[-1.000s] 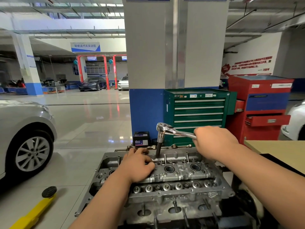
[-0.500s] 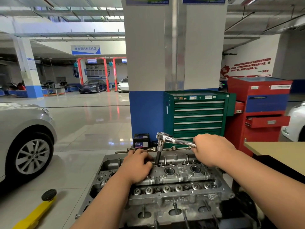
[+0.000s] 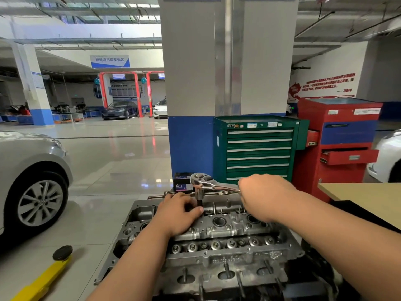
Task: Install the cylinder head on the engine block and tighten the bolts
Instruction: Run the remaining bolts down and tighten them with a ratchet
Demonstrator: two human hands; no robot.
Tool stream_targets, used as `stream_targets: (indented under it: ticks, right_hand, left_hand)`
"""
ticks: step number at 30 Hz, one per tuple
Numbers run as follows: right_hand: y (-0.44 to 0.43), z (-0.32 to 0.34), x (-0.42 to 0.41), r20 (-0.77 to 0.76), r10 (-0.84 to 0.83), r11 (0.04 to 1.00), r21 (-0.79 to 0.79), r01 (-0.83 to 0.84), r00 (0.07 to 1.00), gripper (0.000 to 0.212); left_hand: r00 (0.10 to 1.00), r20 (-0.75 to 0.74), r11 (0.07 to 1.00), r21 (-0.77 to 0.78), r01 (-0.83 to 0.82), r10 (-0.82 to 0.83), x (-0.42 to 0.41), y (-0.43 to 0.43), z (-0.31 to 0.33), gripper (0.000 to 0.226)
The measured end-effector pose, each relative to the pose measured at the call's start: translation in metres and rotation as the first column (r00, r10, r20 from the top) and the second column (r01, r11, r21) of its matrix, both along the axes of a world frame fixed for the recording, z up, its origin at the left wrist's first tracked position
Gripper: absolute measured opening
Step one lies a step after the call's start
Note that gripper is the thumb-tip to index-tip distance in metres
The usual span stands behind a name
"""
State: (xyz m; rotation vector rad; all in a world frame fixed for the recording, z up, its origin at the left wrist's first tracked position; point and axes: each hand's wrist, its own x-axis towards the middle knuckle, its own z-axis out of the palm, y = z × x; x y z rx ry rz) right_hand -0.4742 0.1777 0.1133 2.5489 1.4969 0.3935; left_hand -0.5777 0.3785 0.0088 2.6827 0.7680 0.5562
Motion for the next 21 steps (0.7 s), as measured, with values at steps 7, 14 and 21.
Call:
stream_targets:
  ticks: [7,14,21]
  right_hand:
    - [0.003,0.010,-0.028,0.002,-0.068,0.971,-0.229,0.067,0.998,0.018]
    - [0.012,0.001,0.022,0.044,0.019,0.994,-0.111,-0.014,0.999,0.012]
    - [0.062,-0.002,0.066,-0.014,-0.046,0.997,0.061,0.047,0.999,0.014]
  left_hand:
    - [0.940,0.336,0.992,-0.127,-0.014,0.056,0.011,-0.014,0.015,0.015]
    - [0.927,0.359,0.973,-0.232,-0.021,0.105,0.020,-0.021,0.011,0.022]
    - [0.915,0.391,0.972,-0.234,-0.007,0.100,0.021,-0.022,0.003,0.042]
